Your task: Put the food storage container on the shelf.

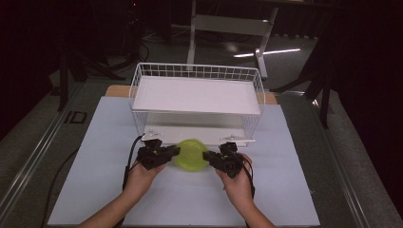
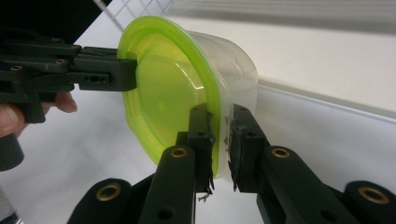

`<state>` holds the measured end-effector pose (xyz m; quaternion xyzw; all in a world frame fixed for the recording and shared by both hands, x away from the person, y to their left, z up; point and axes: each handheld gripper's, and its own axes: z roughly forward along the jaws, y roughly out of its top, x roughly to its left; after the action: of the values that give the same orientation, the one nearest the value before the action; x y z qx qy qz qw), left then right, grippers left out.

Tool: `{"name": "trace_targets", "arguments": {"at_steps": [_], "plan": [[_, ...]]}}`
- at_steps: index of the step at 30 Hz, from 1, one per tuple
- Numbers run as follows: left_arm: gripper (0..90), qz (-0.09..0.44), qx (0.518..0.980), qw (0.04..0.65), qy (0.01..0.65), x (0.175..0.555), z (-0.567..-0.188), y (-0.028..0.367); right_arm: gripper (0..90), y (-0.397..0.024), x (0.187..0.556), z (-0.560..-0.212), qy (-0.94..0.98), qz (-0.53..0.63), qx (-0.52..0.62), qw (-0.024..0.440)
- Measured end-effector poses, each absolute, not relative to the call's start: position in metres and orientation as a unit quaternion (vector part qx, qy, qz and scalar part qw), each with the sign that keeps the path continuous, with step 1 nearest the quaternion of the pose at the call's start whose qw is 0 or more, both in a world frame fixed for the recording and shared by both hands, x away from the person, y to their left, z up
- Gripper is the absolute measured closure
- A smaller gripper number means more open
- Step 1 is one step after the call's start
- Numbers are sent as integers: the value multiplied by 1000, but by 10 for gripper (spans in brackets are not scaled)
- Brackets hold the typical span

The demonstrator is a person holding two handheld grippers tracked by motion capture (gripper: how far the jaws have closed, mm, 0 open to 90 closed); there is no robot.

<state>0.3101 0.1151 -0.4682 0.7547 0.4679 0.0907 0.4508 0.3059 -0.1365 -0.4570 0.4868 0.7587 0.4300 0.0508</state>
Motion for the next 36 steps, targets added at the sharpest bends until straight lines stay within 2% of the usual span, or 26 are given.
{"name": "trace_targets", "arguments": {"at_steps": [13,25,36], "plan": [[792,106,756,444,469,340,-476,100,803,-146,335,-469,747,426,507,60],[789,112,748,471,454,362,-494,105,801,-142,355,-478,742,422,515,73],[720,135,761,485,409,367,-499,102,757,-146,367,-482,732,426,523,94]]}}
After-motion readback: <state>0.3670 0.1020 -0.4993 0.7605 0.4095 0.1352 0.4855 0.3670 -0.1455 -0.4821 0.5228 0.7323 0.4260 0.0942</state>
